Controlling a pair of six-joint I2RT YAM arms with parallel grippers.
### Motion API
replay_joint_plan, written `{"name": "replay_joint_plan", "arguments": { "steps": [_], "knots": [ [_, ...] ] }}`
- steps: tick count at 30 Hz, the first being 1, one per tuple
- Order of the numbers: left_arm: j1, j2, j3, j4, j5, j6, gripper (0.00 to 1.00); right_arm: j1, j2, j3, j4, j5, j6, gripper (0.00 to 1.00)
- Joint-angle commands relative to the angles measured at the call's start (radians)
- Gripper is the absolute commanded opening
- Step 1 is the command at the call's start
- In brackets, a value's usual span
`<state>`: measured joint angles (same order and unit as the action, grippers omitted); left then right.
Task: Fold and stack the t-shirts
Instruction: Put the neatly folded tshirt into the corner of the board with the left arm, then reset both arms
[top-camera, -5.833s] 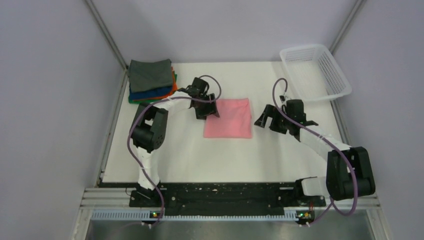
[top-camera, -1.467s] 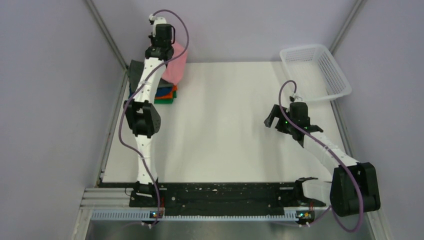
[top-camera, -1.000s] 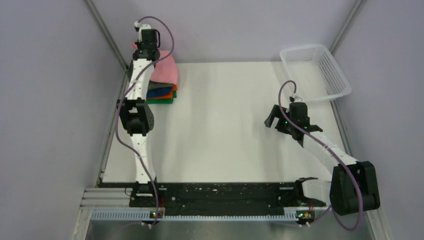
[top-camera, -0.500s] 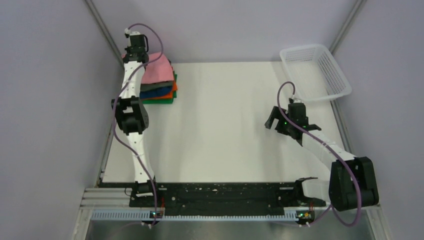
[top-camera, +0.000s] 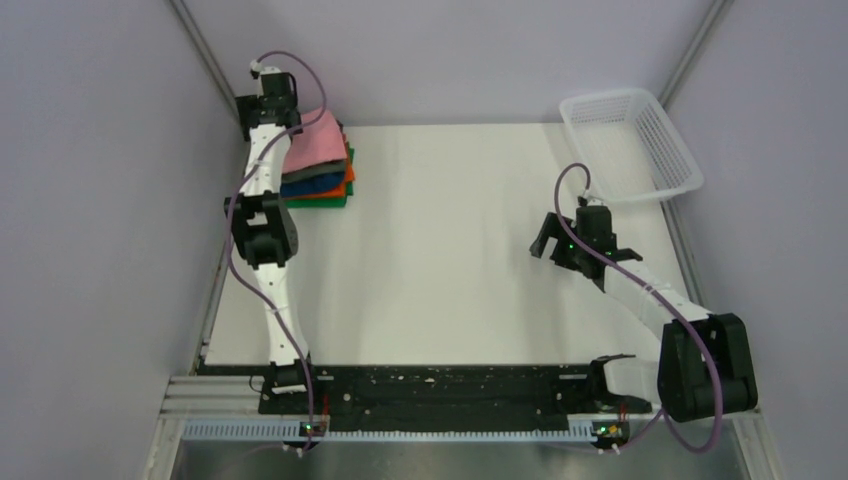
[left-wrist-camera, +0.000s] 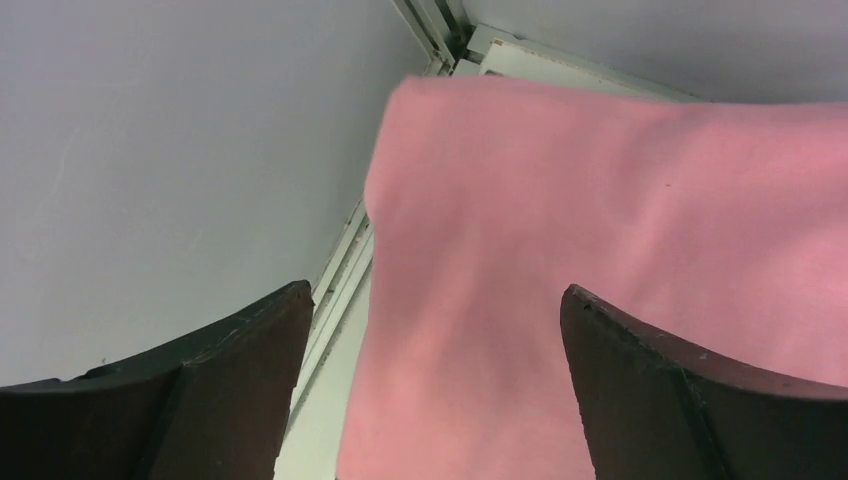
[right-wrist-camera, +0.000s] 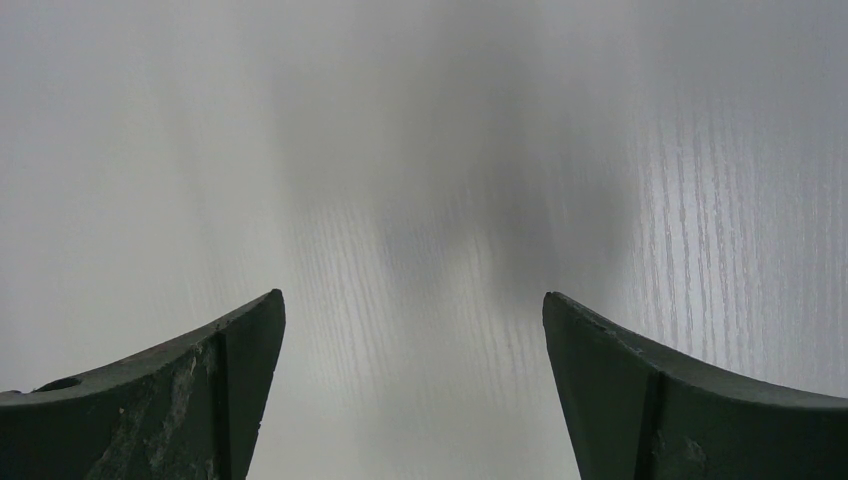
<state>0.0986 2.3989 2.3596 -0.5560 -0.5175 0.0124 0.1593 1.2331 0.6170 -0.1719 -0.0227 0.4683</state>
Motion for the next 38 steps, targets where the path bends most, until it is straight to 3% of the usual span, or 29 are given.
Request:
{"name": "replay_joint_plan", "arguments": {
  "steps": [1,5,8,10,16,22,25,28,38],
  "knots": [
    [0.012,-0.052,0.002,0.029,-0.025,-0.069,0.99,-0.008,-0.004,0.036,0.008,0.011,0.005,0.99],
    [0.009,-0.154,-0.066,-0.006,0.068,-0.208,0.99,-0.008,-0.035,0.029,0.007,0.017,0.012,0.99],
    [-0.005,-0.293,-0.228,0.045,0.200,-0.310,0.99,-0.008,-0.063,0.022,-0.006,0.020,0.013,0.99],
    [-0.035,-0.396,-0.392,0.095,0.248,-0.364,0.99,-0.008,-0.085,0.006,-0.010,0.042,0.012,0.99],
    [-0.238,-0.740,-0.838,0.251,0.110,-0.450,0.99,-0.008,-0.201,-0.052,0.014,0.058,0.004,0.99],
    [-0.416,-1.074,-1.349,0.370,0.188,-0.636,0.99,-0.008,-0.294,-0.086,0.006,0.127,-0.002,0.99],
    [-0.476,-1.180,-1.526,0.379,0.182,-0.674,0.99,-0.007,-0.314,-0.098,0.012,0.171,0.026,0.99],
    [-0.489,-1.236,-1.579,0.326,0.212,-0.664,0.99,-0.008,-0.322,-0.104,0.026,0.169,0.057,0.99],
    [-0.493,-1.300,-1.561,0.197,0.121,-0.720,0.99,-0.007,-0.384,-0.130,0.028,0.194,0.059,0.99]
  ]
}}
